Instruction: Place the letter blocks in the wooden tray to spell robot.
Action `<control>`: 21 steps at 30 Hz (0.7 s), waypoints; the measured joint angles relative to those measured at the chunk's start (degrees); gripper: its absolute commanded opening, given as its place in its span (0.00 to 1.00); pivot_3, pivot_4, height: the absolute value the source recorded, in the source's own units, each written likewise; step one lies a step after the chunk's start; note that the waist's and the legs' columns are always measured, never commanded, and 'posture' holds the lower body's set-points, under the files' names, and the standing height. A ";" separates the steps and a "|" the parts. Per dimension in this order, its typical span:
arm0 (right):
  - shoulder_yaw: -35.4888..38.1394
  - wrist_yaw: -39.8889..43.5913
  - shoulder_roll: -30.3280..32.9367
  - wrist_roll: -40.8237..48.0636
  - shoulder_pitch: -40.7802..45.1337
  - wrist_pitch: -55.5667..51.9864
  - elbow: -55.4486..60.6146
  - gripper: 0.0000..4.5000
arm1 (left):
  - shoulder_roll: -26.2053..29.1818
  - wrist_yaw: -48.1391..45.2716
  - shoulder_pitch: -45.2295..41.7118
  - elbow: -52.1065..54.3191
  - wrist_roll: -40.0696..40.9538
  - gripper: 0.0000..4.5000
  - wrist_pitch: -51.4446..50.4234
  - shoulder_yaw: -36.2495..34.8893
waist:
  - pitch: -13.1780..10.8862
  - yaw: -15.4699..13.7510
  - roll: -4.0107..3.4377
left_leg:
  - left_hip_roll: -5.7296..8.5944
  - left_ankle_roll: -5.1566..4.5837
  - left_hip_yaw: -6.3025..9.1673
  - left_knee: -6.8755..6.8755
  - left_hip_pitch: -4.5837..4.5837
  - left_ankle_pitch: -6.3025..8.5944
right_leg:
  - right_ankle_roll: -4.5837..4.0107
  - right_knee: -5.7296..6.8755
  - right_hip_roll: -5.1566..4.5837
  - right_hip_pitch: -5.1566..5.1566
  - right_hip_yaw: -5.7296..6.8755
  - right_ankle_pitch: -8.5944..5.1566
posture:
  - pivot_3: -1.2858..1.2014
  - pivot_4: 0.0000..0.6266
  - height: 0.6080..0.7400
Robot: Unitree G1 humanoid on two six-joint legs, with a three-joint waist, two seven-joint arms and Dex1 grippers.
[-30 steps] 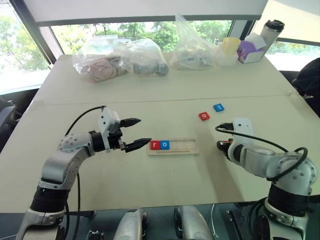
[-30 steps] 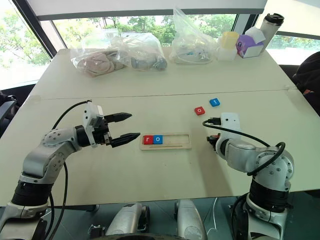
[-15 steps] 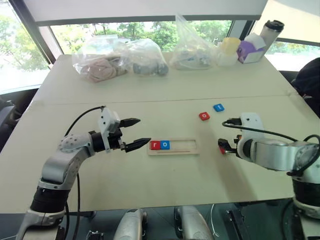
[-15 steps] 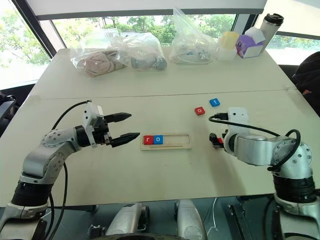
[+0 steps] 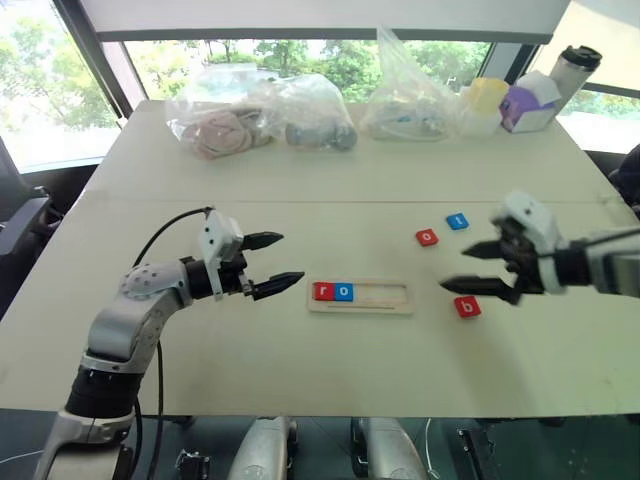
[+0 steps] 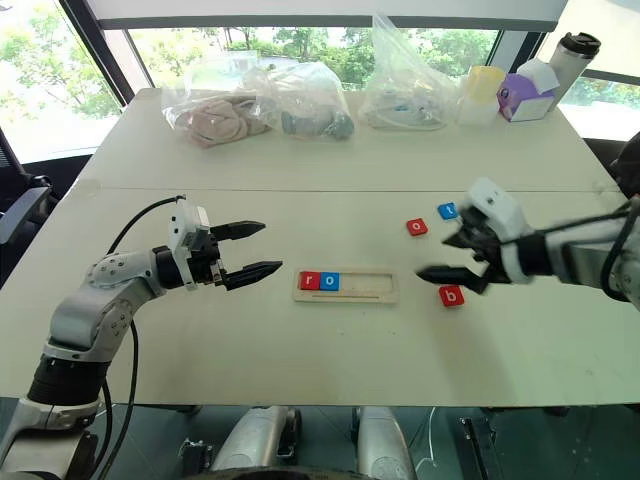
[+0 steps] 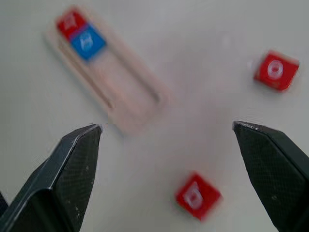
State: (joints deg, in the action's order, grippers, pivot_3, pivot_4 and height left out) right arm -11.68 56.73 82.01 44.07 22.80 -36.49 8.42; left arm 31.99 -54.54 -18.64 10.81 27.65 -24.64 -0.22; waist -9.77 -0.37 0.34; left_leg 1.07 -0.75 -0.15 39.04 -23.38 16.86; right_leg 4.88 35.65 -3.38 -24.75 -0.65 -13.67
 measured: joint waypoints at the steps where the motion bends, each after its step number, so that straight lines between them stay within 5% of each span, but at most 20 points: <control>1: -1.70 4.92 -0.11 -5.56 0.08 5.86 -3.27 0.99 | -0.13 0.02 -0.10 0.02 -0.02 1.00 0.12 0.08 | -0.01 0.22 -0.01 | 0.01 0.00 -0.06 0.01 0.01 0.00 | 0.03 0.00 -0.03 0.00 -0.06 0.02 | 0.52 0.24 1.00; 8: -9.00 21.30 -6.99 -32.56 6.98 33.38 -22.40 0.99 | 0.07 0.59 0.38 0.82 -0.02 1.00 0.15 0.02 | -0.06 1.25 -0.10 | 0.02 0.06 -0.07 0.03 0.08 -0.03 | 0.08 0.31 -0.06 -0.11 -0.14 0.06 | 0.52 0.24 1.00; 21: -9.14 30.48 -21.03 -39.38 15.84 38.12 -34.84 0.99 | 1.65 1.86 2.32 3.63 0.37 1.00 -1.01 -0.30 | -0.08 0.81 -0.14 | 0.09 0.25 0.03 0.01 0.10 -0.11 | -0.08 0.43 -0.25 -0.12 -0.13 0.04 | 0.52 0.24 1.00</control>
State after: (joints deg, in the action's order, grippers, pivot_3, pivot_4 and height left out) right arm -20.82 87.21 60.99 4.69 38.64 1.63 -26.42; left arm 33.64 -52.68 -16.32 14.43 28.03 -25.66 -0.52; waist -9.85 0.45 0.21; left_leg 1.16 -0.49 -0.12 39.05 -23.28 16.74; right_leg 4.80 36.08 -3.63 -24.87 -0.78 -13.63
